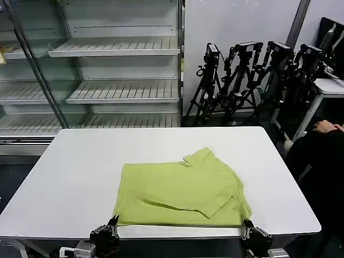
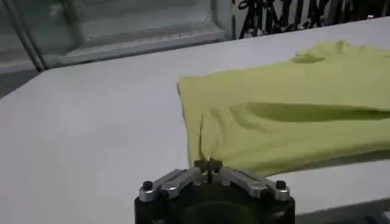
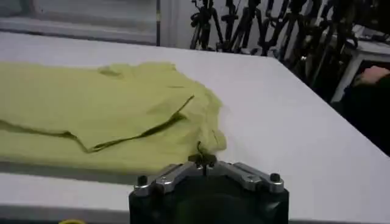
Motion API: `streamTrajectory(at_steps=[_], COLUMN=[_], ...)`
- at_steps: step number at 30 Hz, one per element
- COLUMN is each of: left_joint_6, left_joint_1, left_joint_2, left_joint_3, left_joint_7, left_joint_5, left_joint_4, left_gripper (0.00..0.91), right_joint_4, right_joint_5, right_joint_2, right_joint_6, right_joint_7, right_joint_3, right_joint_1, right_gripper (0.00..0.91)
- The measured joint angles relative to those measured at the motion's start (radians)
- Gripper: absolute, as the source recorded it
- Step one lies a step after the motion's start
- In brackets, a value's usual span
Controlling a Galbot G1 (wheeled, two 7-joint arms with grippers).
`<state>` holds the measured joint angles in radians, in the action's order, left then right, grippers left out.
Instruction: Fold and organize the clothes.
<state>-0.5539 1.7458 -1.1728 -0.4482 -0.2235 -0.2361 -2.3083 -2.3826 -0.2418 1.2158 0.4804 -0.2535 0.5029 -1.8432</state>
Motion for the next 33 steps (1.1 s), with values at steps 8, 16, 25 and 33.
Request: streamTrajectory(at_steps=[8, 16, 25, 33], left_joint_6=[-0.011, -0.018, -0.022, -0.025], left_joint_1=[0.038, 0.023, -0.078, -0.255], left_joint_2=[0.014, 0.04, 0.084, 0.135], left_joint_3=[-0.026, -0.077, -0.073, -0.013], left_joint_7=[0.003, 0.008, 0.0, -0.025], left_joint_5=[0.014, -0.021, -0.119, -0.191], left_joint_4=[-0.043, -0.09, -0.06, 0.052], left_gripper=[0.907, 0.907, 0.907, 0.907], right_joint_4=[-0.044, -0.056, 0.026, 0.177], right_joint_5=[0.002, -0.025, -0.113, -0.208], right_joint_2=[-0.01, -0.029, -0.054, -0.069], right_joint_6=[-0.013, 0.007, 0.053, 0.076], right_joint_7=[-0.007, -0.024, -0.064, -0.093], right_joint_3=[0.027, 0.042, 0.008, -0.083], right_joint_1=[0.001, 0.076, 0.281, 0.519], right_gripper=[0.907, 0.907, 0.907, 0.907])
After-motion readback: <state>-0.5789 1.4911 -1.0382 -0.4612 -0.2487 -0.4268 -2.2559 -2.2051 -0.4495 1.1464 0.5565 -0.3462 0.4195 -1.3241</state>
